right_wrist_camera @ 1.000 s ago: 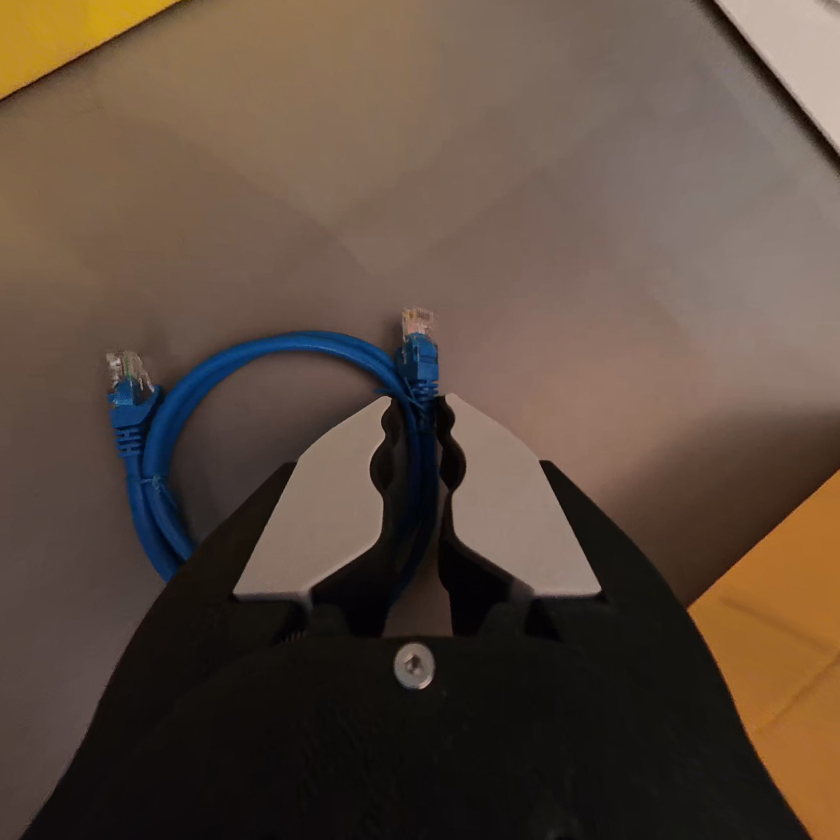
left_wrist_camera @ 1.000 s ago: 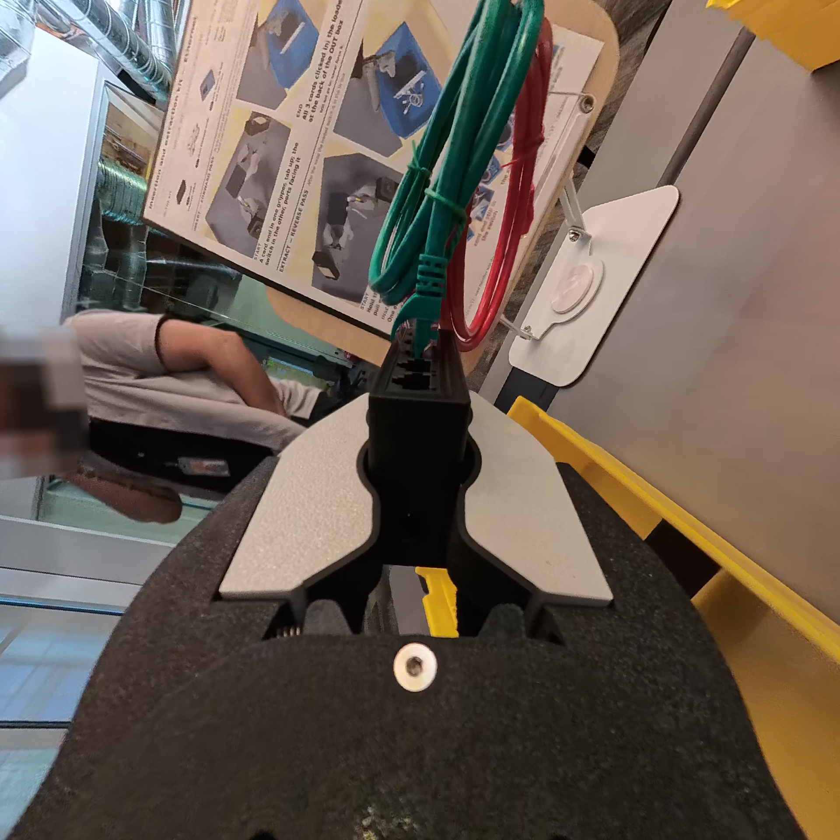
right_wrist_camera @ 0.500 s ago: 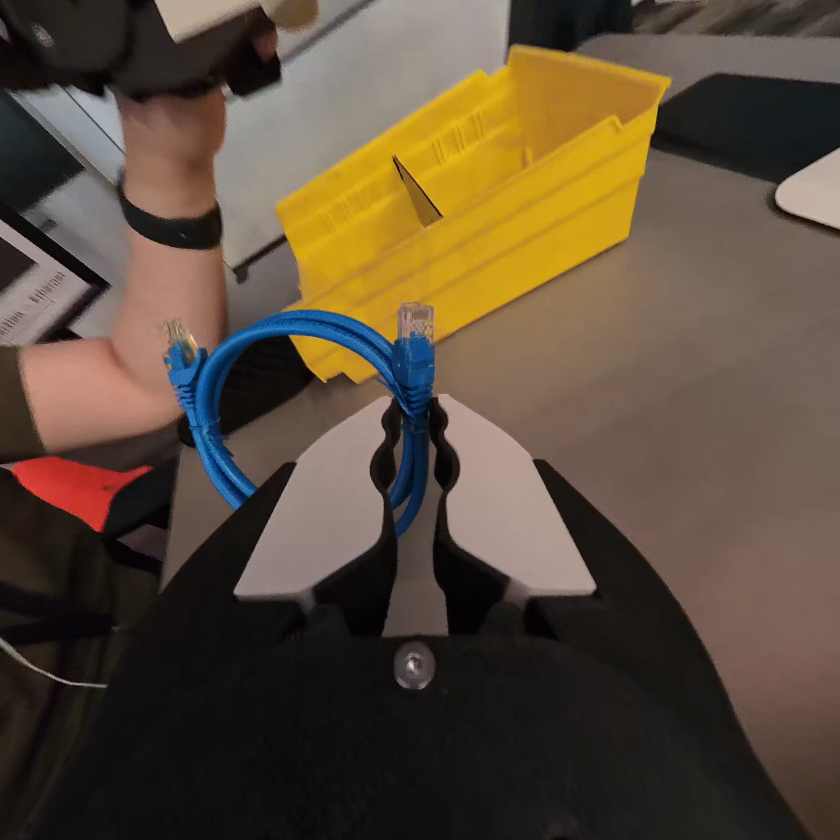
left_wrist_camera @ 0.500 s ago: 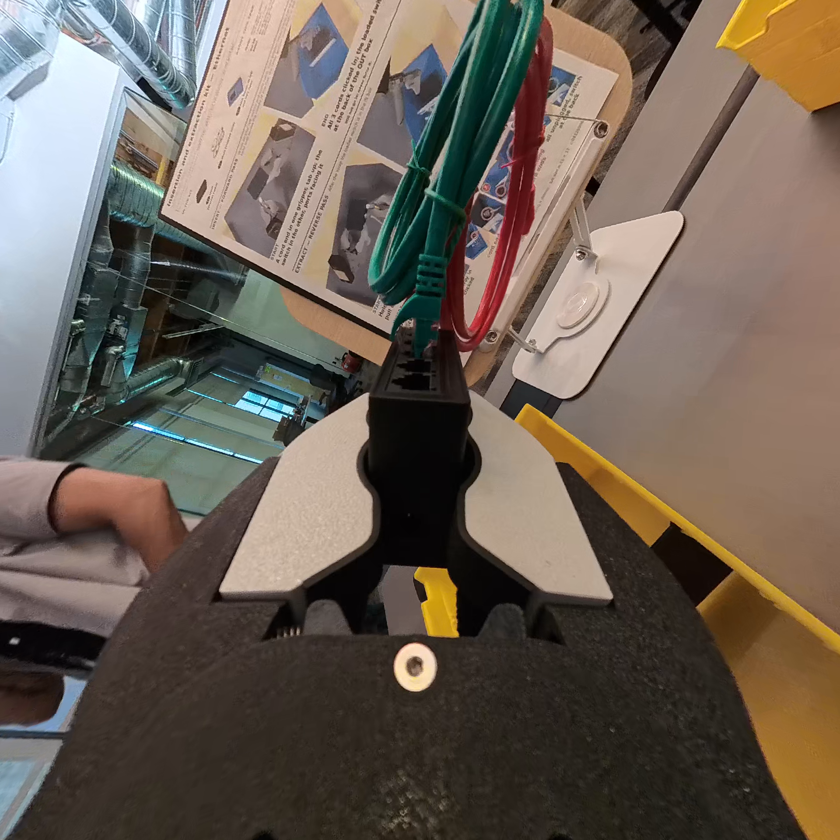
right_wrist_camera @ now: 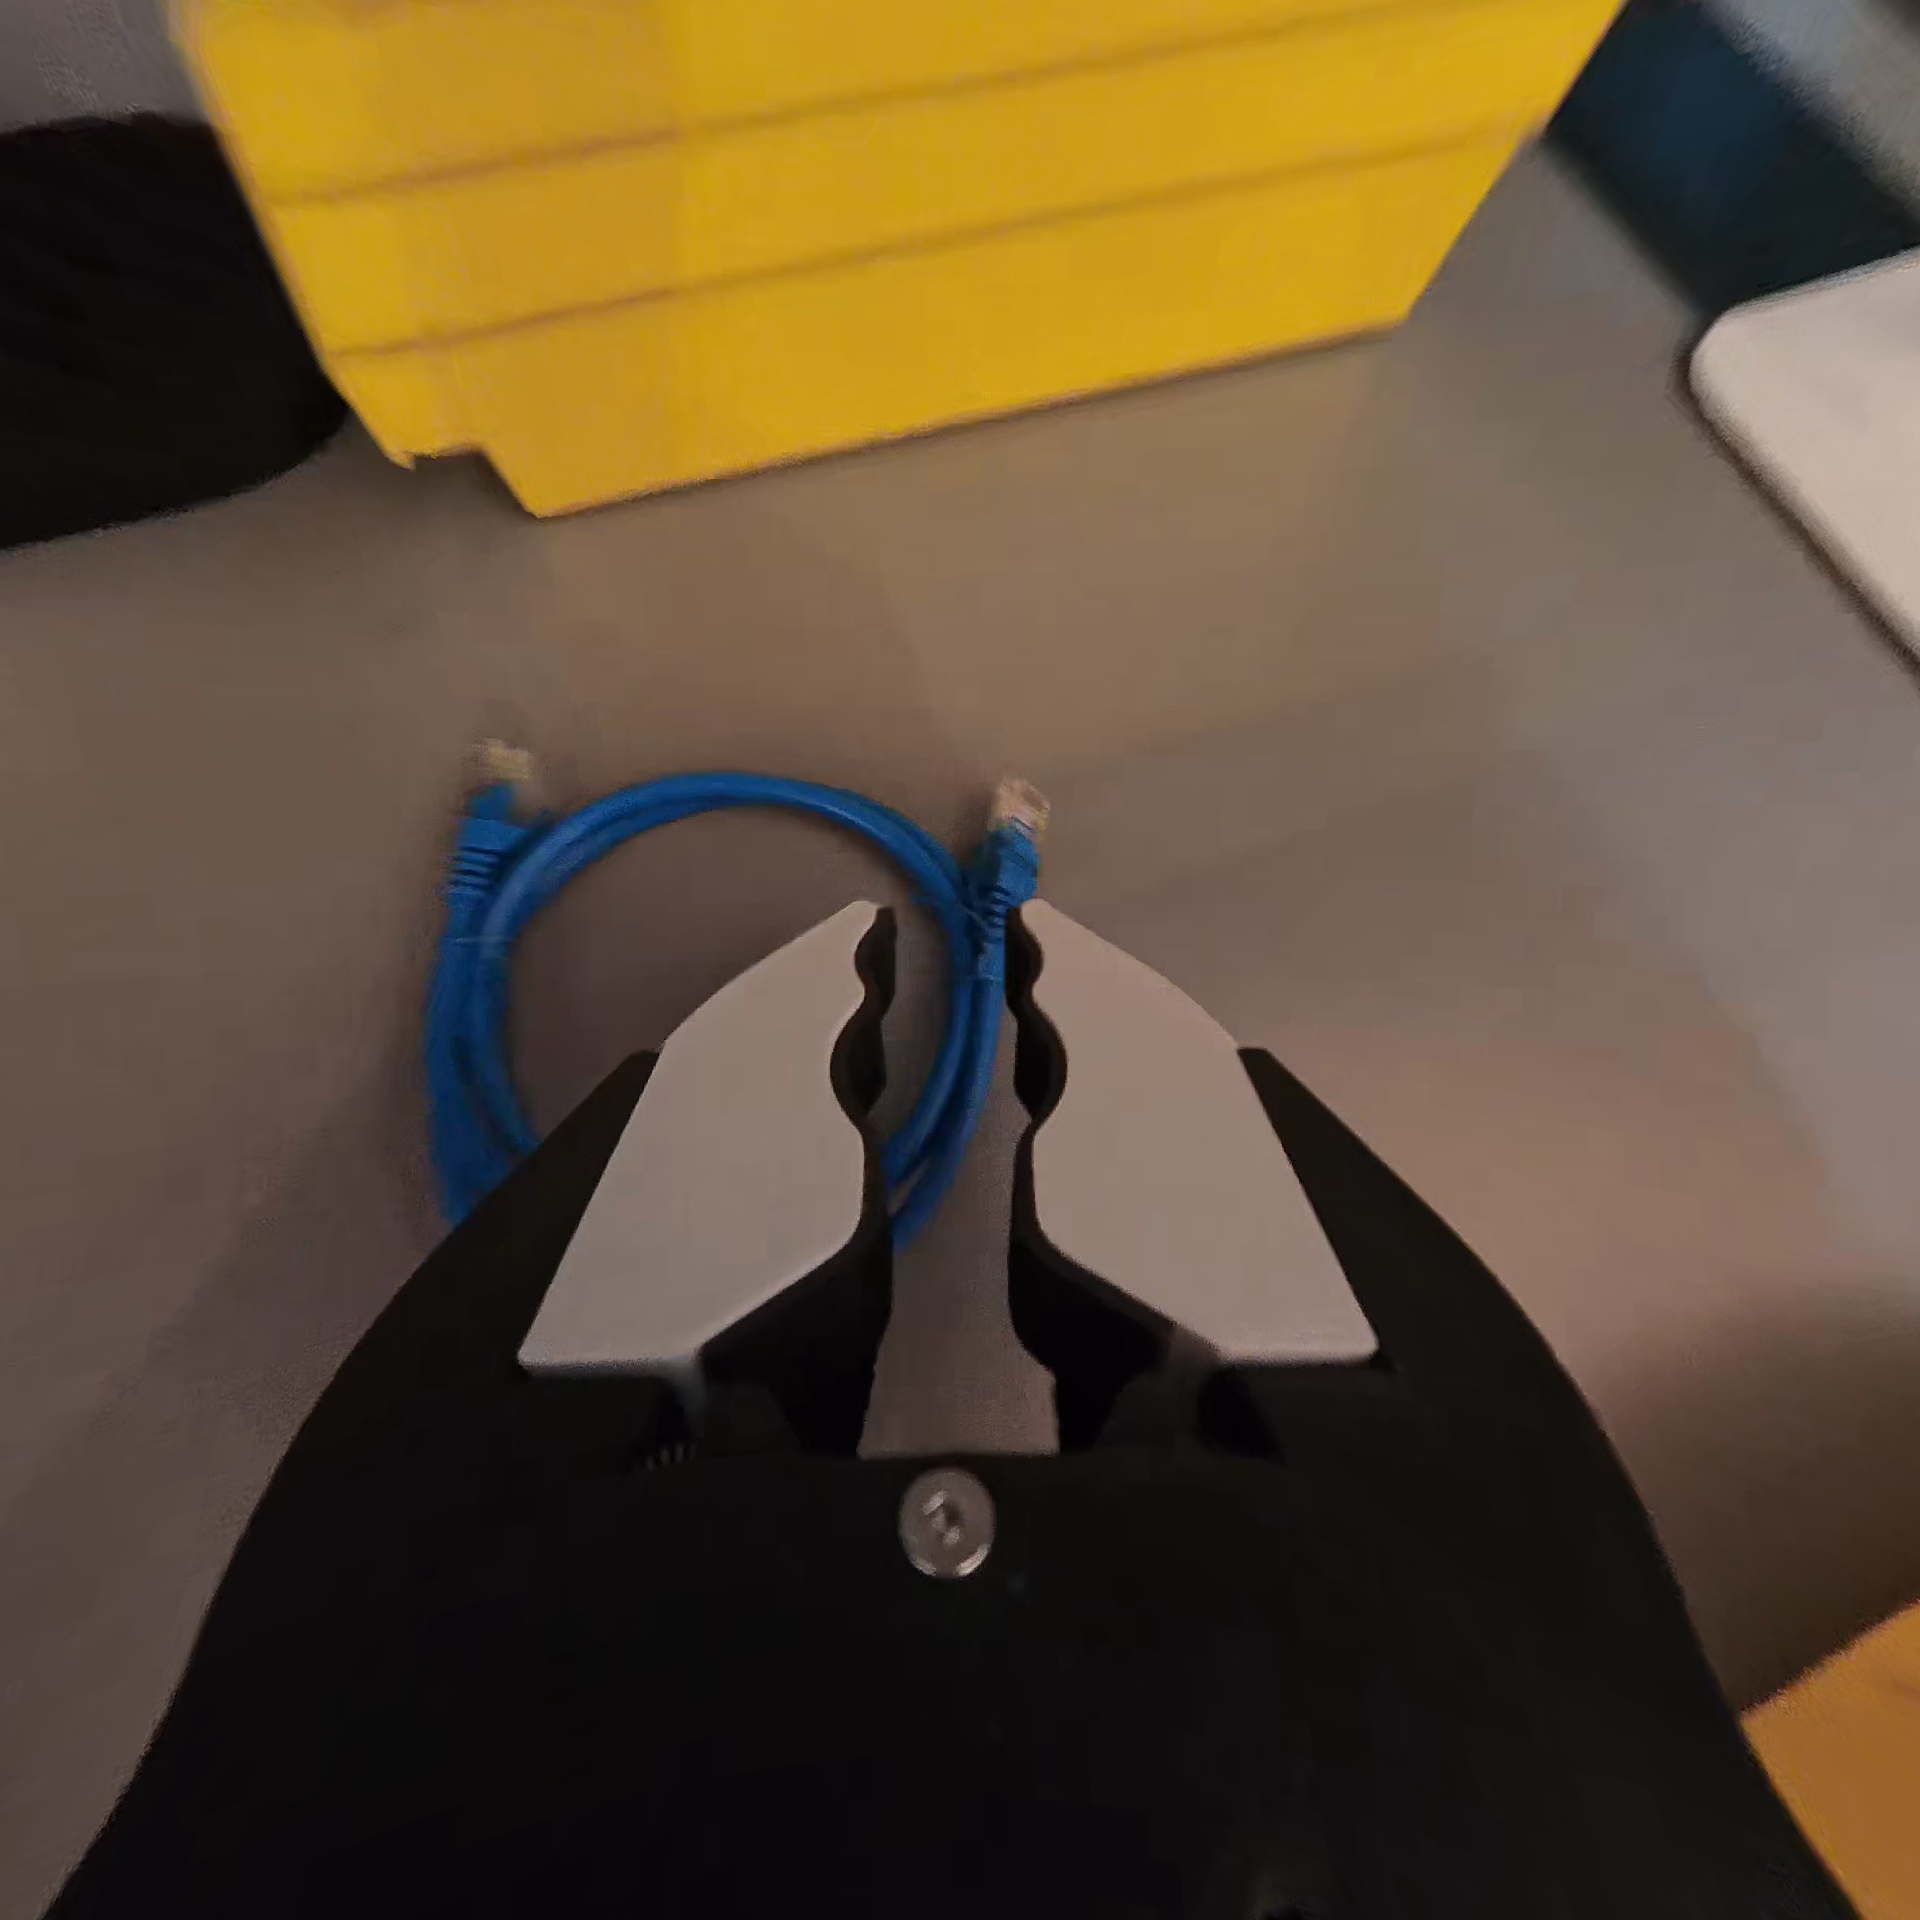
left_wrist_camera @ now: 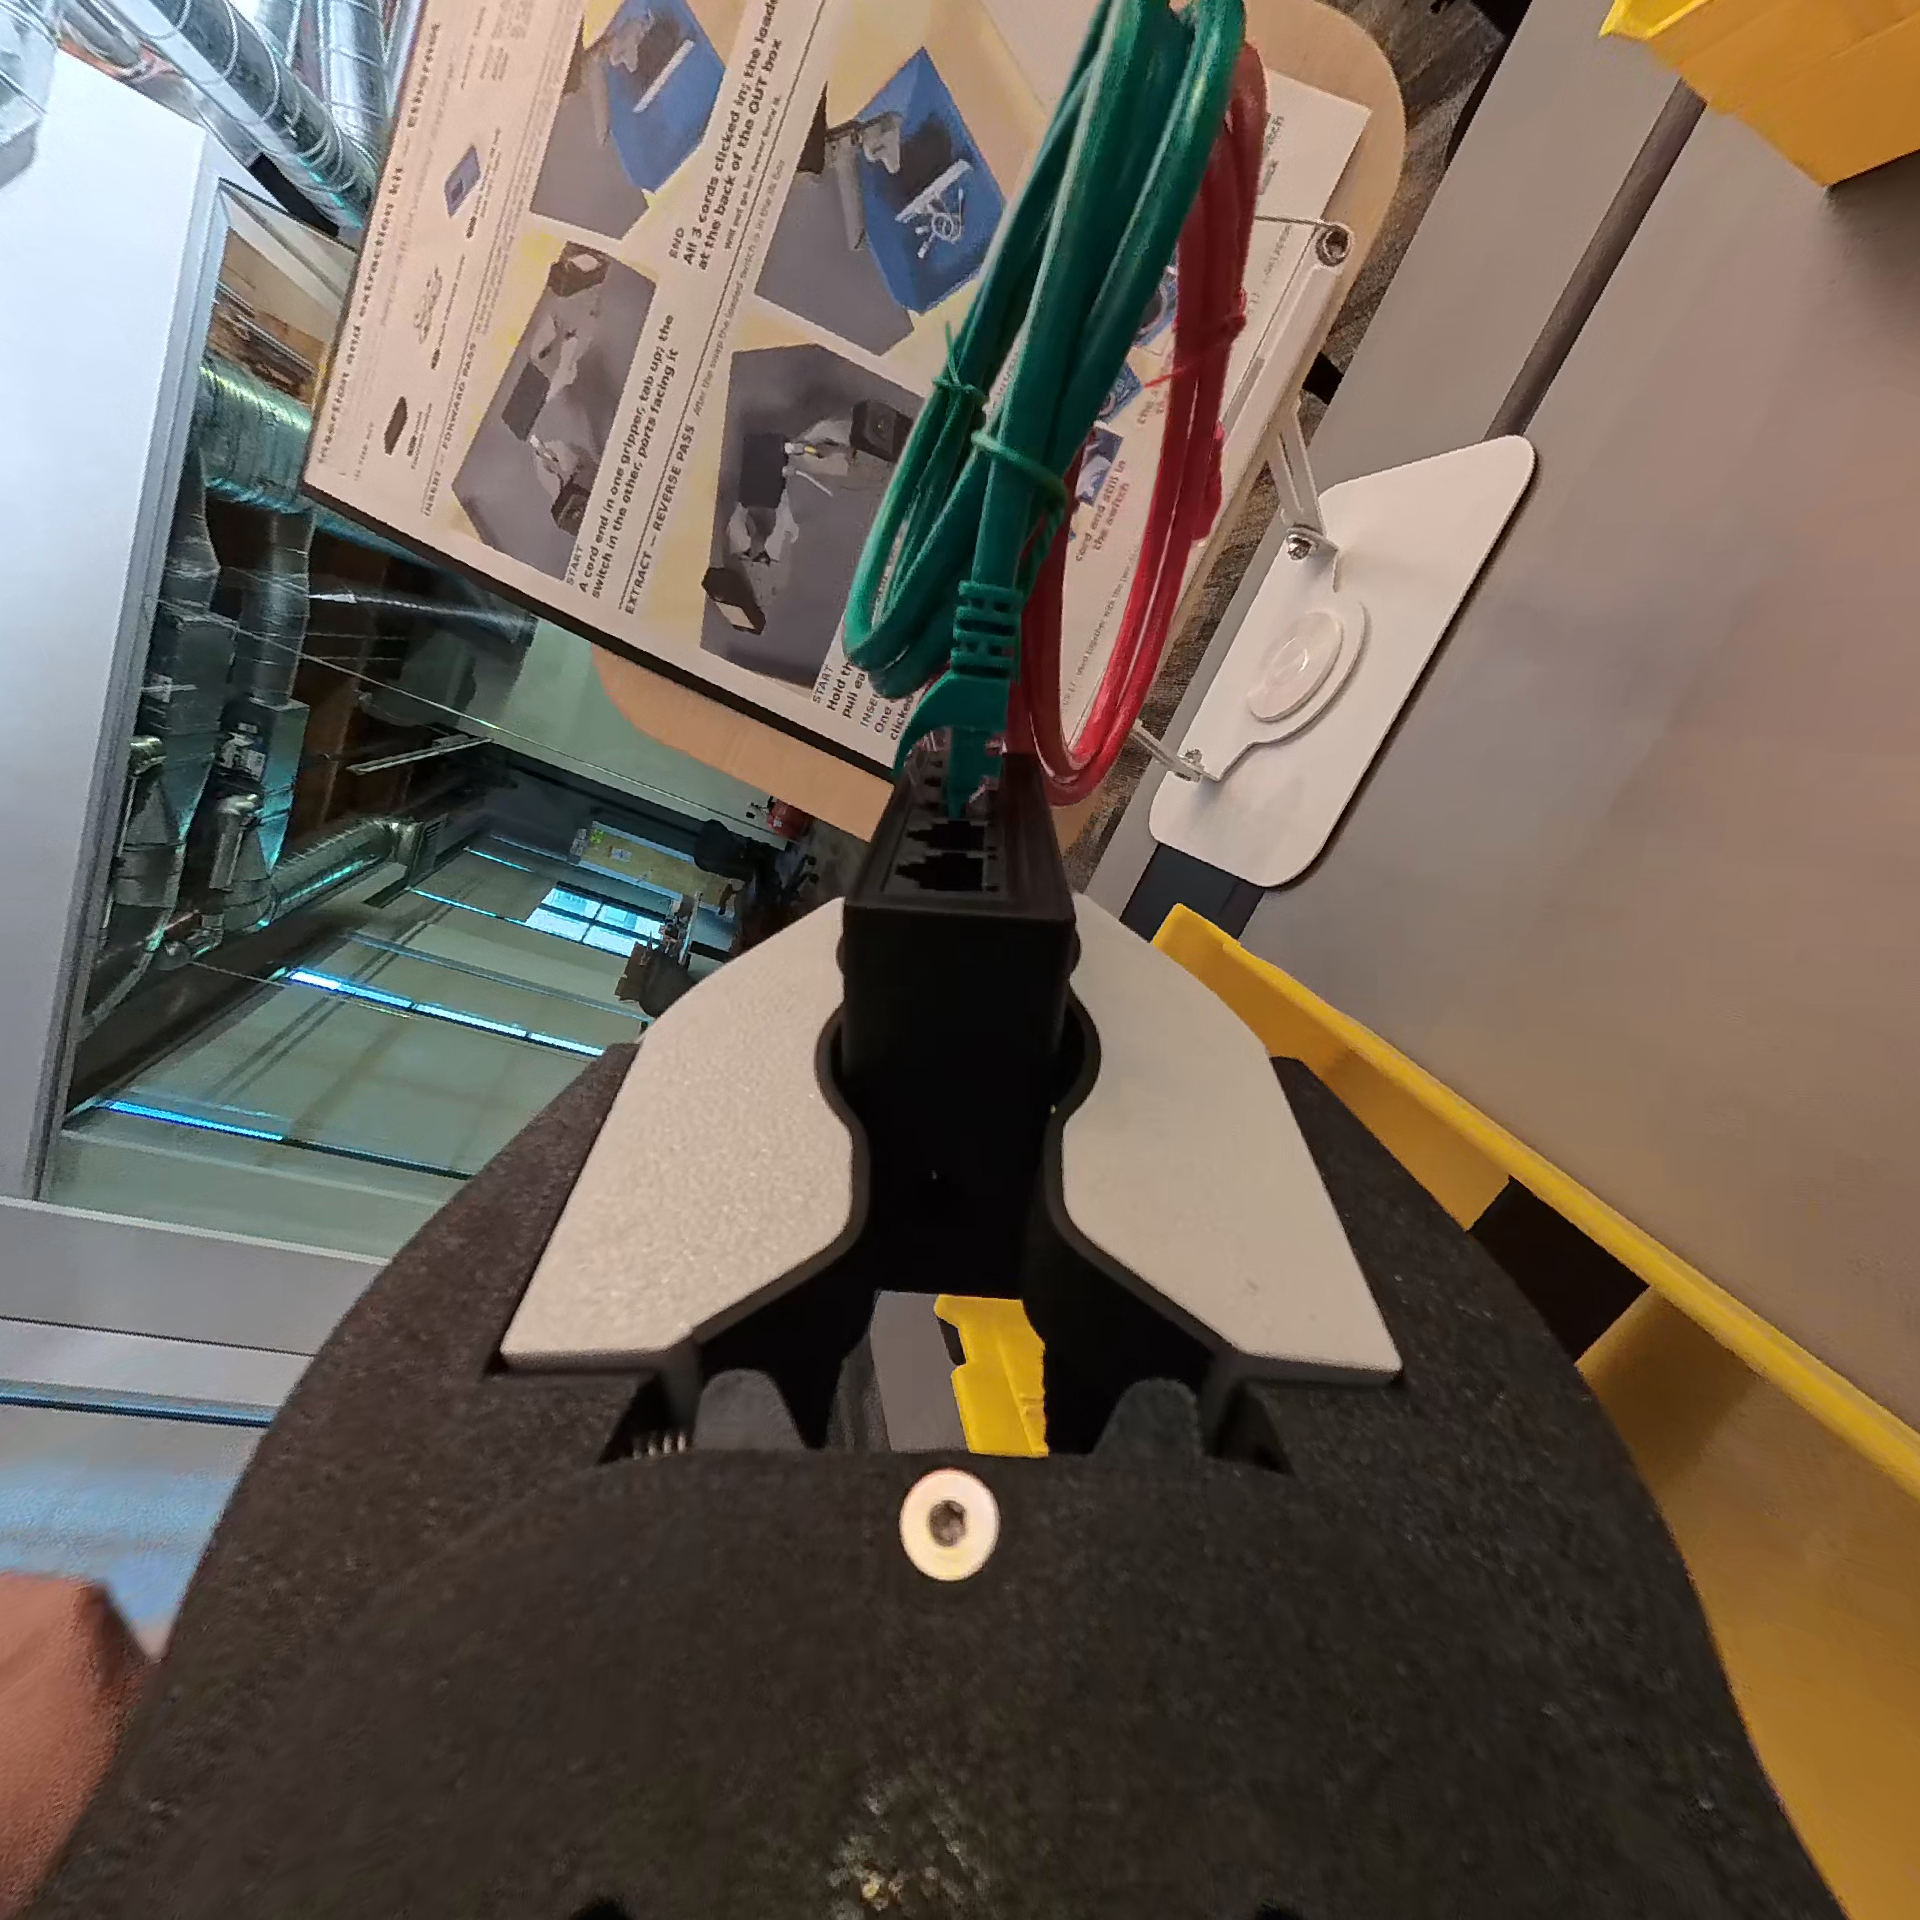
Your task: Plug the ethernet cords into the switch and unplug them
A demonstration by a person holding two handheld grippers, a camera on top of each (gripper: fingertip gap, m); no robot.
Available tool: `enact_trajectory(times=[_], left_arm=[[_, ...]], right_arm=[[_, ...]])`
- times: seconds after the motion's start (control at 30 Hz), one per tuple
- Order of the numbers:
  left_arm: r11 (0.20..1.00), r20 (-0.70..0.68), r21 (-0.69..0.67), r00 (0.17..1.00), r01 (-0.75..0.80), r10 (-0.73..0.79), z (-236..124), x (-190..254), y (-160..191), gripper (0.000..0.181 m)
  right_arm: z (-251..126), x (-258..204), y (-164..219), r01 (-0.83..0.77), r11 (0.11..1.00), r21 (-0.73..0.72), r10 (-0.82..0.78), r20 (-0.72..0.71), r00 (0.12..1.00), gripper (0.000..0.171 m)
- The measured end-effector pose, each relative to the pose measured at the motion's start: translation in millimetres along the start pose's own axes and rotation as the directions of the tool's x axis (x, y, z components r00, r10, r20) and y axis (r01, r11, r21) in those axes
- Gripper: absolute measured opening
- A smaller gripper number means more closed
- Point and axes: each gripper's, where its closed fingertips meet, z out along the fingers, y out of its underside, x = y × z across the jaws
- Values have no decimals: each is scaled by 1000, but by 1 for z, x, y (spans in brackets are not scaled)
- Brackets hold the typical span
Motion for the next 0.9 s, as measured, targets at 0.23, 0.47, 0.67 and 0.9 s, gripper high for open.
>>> enact_trajectory(times=[0.23,0.47,0.67,0.9], left_arm=[[1000,-4,25,1000,9,-9,-2,0,-7,30],[999,-13,36,1000,7,-6,-5,2,-12,30],[998,-11,57,1000,16,-15,-8,0,-16,30],[998,-13,64,1000,28,-27,-9,-2,-15,30]], right_arm=[[-5,-93,12,74,997,-7,-74,-54,996,30],[17,-97,21,-47,987,-155,34,-85,996,20],[20,-95,23,-31,979,-202,26,-29,999,16],[-14,-122,-19,-334,938,-93,345,341,874,13]])
